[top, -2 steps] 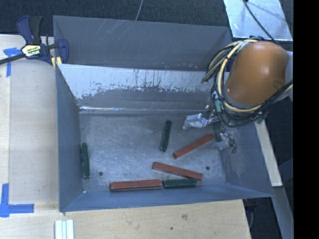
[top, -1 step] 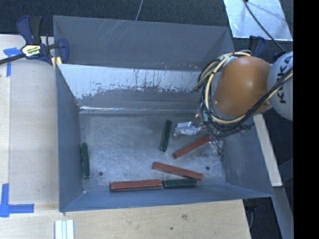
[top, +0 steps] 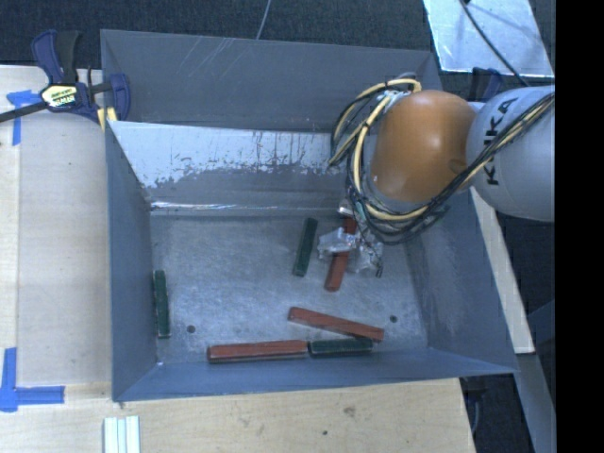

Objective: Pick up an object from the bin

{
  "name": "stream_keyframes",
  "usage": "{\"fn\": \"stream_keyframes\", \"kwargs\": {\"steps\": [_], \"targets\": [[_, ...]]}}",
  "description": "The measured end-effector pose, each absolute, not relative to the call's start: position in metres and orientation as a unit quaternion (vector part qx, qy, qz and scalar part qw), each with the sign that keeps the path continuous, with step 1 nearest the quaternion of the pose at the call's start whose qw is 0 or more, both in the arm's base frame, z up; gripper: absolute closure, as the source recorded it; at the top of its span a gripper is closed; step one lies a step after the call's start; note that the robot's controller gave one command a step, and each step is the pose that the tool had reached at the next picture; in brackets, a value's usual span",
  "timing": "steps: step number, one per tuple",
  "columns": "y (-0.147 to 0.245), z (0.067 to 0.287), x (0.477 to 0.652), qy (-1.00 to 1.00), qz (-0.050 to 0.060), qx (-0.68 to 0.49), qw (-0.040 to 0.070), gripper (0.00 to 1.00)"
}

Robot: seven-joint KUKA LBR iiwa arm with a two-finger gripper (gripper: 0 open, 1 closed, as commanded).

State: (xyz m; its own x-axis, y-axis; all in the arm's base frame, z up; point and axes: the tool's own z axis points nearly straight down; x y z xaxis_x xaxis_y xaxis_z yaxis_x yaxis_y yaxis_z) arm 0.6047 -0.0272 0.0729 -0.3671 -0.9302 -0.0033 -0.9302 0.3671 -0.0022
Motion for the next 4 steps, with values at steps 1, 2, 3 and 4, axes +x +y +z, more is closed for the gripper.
{"fn": "stream_keyframes", "kwargs": {"steps": [1,2,3,4], "targets": [[-0.027,0.073,0.605,0.827,0.0,-0.562,0.002,1.0],[-0.033,0.123,0.583,0.828,0.003,-0.561,-0.001,1.0],[-0.029,0.15,0.6,0.832,-0.003,-0.555,0.005,1.0],[-0.037,0.164,0.599,0.835,0.002,-0.55,0.0,1.0]]}}
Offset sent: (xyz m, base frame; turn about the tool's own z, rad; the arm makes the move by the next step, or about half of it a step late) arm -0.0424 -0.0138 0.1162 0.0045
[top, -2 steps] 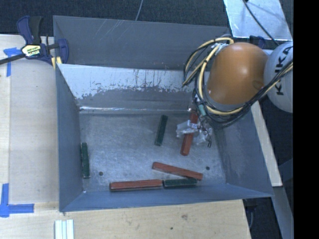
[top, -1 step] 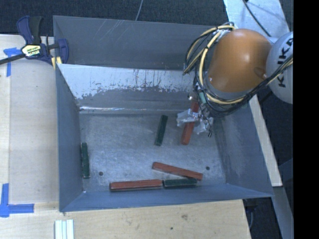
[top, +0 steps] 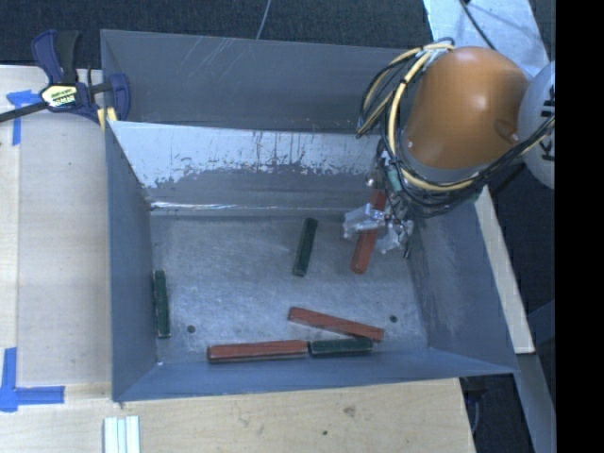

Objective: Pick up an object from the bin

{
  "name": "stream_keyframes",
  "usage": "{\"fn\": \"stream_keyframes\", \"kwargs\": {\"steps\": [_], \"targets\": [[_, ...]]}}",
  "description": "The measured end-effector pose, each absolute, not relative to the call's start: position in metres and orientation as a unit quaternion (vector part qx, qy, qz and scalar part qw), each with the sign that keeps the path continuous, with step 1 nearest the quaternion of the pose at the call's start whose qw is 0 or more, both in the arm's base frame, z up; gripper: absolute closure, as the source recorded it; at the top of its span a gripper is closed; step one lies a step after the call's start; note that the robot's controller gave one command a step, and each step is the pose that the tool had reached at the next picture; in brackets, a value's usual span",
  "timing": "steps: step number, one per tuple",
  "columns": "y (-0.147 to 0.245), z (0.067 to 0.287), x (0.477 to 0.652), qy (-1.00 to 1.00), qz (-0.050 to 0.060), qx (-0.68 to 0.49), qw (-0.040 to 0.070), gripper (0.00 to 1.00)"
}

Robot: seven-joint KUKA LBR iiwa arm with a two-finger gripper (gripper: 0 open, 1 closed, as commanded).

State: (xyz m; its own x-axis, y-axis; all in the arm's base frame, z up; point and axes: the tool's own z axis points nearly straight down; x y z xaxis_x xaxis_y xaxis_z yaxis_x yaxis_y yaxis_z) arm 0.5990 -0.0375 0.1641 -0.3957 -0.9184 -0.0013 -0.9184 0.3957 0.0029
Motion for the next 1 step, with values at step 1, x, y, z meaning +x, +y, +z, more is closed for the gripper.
{"fn": "stream_keyframes", "kwargs": {"steps": [1], "targets": [[-0.045,0.2277,0.595,-0.833,-0.001,0.553,0.0,1.0]]}}
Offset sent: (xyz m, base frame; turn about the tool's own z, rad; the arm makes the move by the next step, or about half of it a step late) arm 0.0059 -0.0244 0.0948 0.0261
